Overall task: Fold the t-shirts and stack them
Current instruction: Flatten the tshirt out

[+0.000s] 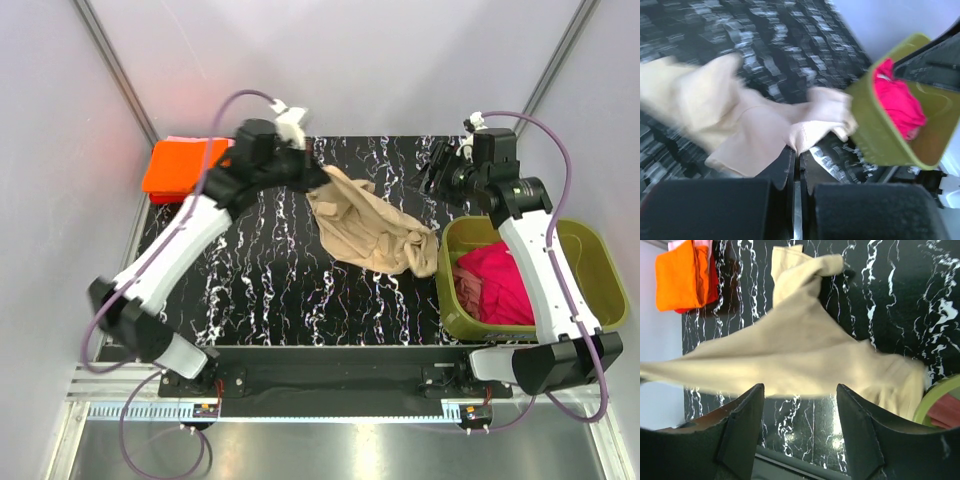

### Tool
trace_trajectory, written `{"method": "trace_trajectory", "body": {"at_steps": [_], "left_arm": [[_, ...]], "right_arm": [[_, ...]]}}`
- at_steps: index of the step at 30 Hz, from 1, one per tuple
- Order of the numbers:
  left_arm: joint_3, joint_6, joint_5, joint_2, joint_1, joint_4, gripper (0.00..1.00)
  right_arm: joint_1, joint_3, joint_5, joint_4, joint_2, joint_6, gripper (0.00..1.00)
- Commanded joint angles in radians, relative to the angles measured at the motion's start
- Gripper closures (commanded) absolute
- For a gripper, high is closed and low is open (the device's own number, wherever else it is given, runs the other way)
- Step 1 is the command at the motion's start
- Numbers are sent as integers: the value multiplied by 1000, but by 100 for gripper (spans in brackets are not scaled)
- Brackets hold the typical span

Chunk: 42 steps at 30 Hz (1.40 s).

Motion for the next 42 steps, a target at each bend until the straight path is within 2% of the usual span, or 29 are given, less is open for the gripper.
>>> {"method": "trace_trajectory", "body": {"at_steps": [1, 2, 5, 10, 13, 16, 17, 19, 23, 28, 32, 35, 36, 37, 38, 41, 42], "left_arm": [[-106, 33, -145, -141, 69, -204, 100], [-147, 45, -199, -221, 86, -217, 100], [-204, 55, -216, -331, 193, -255, 100], [-232, 68, -210, -393, 282, -271, 100], [-224, 94, -134, -375, 290, -257, 100], [-235, 92, 30, -340, 287, -197, 100], [-230, 87, 123, -308, 281, -188, 100], [-200, 93, 175, -257, 252, -182, 100], [-146, 90, 169, -217, 131, -157, 100], [-132, 9, 268, -159, 106, -44, 100], [-109, -19, 293, -80, -12, -39, 100], [-163, -105, 333, -56, -97, 72, 100], [-195, -134, 357, -51, -109, 161, 96], [-196, -169, 383, -34, -115, 176, 83], [-192, -171, 382, -30, -109, 174, 62], [-180, -102, 266, -57, -54, 63, 47], [-193, -84, 226, -72, -36, -9, 39]], "right_arm": [[3, -7, -55, 6, 30, -7, 34], [6, -7, -68, 4, 42, -11, 36], [47, 8, -74, 8, 86, -42, 40], [182, 56, -17, -17, 154, -99, 41], [273, 65, -25, 24, 159, -123, 40], [327, 60, -16, 52, 145, -123, 40], [328, 57, 1, 46, 136, -116, 39], [328, 31, 77, 37, 104, -93, 40], [328, -18, 132, 30, 33, -93, 40], [328, -52, 76, 63, -21, -97, 41], [328, -79, 200, 44, -93, -51, 41], [328, -96, 294, 31, -159, -7, 41], [328, -104, 306, 31, -174, 2, 40], [328, -115, 322, 26, -193, 4, 40], [328, -118, 329, 14, -197, 12, 40], [328, -116, 336, -29, -187, 22, 40], [330, -115, 330, -37, -176, 30, 40]]}}
